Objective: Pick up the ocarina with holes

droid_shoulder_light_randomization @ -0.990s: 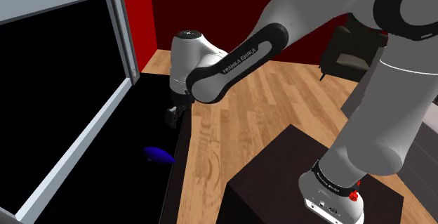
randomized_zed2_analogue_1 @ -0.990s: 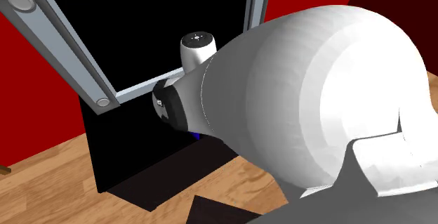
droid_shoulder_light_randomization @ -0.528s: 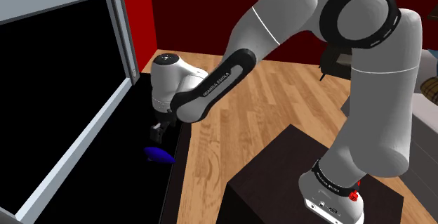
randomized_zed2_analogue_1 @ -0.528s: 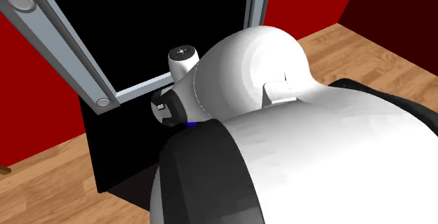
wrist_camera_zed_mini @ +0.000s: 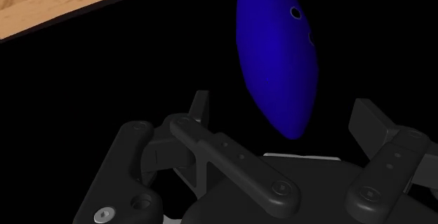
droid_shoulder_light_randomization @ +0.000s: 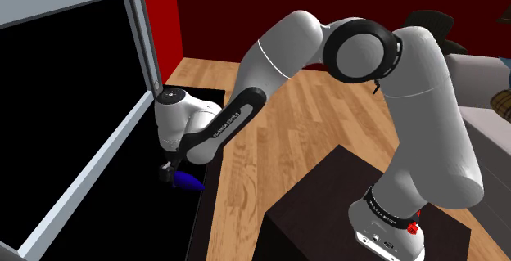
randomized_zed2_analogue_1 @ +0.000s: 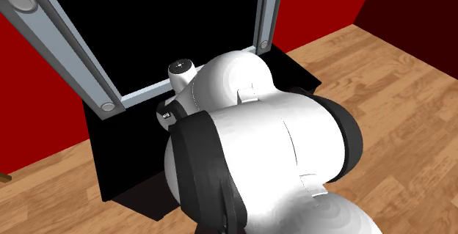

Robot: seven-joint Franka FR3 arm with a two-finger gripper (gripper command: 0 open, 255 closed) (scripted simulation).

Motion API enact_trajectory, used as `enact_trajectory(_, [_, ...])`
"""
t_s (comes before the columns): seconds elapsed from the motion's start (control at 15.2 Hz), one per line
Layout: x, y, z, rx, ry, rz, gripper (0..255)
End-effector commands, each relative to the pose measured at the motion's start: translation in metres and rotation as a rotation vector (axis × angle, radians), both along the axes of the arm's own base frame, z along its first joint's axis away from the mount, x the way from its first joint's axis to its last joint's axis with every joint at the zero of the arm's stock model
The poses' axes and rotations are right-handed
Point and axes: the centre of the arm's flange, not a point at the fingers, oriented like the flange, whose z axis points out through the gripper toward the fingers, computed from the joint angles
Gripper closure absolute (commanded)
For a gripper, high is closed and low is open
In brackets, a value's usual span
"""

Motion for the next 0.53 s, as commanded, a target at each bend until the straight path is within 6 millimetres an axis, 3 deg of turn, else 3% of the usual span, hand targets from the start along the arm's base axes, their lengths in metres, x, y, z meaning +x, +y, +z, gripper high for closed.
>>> enact_trajectory(0.0, [0.0, 0.003, -0.013, -0.001, -0.001, 0.002, 0])
enact_trajectory(0.33, [0.0, 0.003, -0.042, -0.001, -0.001, 0.002, 0])
enact_trajectory(0.46, [0.0, 0.003, -0.042, -0.001, -0.001, 0.002, 0])
